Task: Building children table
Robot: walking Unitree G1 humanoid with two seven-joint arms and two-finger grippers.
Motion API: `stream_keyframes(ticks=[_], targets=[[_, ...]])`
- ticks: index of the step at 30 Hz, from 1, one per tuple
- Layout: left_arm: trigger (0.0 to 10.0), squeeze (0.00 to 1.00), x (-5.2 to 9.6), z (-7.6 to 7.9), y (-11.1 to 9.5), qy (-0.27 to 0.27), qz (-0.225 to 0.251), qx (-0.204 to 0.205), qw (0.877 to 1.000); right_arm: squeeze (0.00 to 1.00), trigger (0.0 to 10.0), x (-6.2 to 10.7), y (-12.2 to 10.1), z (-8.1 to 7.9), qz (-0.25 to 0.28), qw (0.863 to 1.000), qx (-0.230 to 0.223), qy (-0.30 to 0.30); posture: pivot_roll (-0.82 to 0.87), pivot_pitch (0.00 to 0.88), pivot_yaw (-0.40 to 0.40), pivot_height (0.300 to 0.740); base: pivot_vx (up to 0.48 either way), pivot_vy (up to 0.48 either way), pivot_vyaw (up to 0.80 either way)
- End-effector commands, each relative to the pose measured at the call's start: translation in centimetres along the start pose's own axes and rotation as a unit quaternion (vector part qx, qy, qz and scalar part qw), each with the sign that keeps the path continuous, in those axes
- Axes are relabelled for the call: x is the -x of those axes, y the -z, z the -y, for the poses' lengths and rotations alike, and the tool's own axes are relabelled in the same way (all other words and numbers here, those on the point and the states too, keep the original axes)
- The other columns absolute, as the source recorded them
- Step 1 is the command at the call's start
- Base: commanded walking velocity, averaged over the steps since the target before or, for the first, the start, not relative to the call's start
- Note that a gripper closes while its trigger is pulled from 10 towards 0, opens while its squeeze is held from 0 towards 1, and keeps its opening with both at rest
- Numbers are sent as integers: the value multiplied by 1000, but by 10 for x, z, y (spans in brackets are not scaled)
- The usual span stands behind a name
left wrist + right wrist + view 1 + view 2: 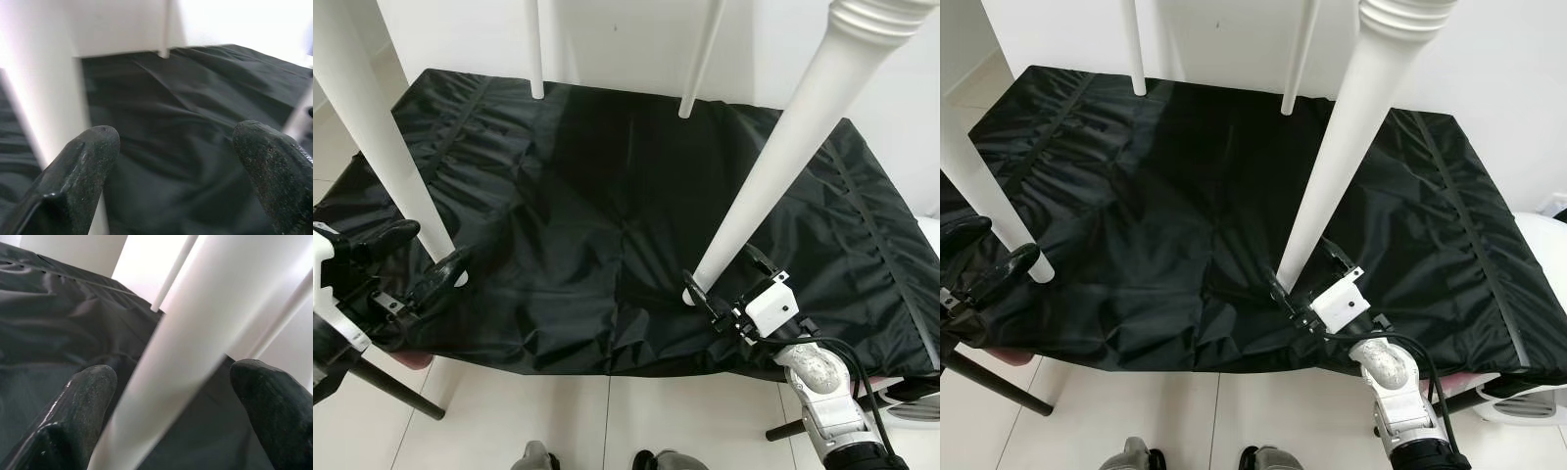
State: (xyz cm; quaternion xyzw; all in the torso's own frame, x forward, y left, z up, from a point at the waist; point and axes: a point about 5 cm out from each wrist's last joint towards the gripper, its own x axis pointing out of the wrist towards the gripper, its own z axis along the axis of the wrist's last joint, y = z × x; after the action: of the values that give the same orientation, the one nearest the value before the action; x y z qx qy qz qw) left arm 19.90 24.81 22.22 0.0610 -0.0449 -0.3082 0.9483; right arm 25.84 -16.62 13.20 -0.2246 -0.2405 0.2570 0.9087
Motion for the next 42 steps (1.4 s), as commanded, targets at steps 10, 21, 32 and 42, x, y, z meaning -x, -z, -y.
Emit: stream_keyframes(ticks=[10, 21, 32, 42], targets=[[10000, 0, 21, 19, 20, 104, -88, 45, 990, 0, 10000, 36, 16, -12, -35, 999, 14, 8, 47, 142, -38, 740, 0, 0, 0], [10000, 0, 4, 25, 20, 117, -87, 29, 989, 0, 10000, 42, 6, -28, -8, 998, -7, -60, 38, 152, -20, 740, 0, 0, 0], [10000, 0, -6, 24, 20, 88, -87, 10, 992, 0, 10000, 41, 2, -41, -4, 992, -56, -112, 44, 156, -43, 740, 0, 0, 0], [10000, 0, -9, 28, 23, 87, -83, 23, 992, 0, 10000, 41, 5, -37, -10, 991, -64, -118, 41, 151, -55, 740, 0, 0, 0]])
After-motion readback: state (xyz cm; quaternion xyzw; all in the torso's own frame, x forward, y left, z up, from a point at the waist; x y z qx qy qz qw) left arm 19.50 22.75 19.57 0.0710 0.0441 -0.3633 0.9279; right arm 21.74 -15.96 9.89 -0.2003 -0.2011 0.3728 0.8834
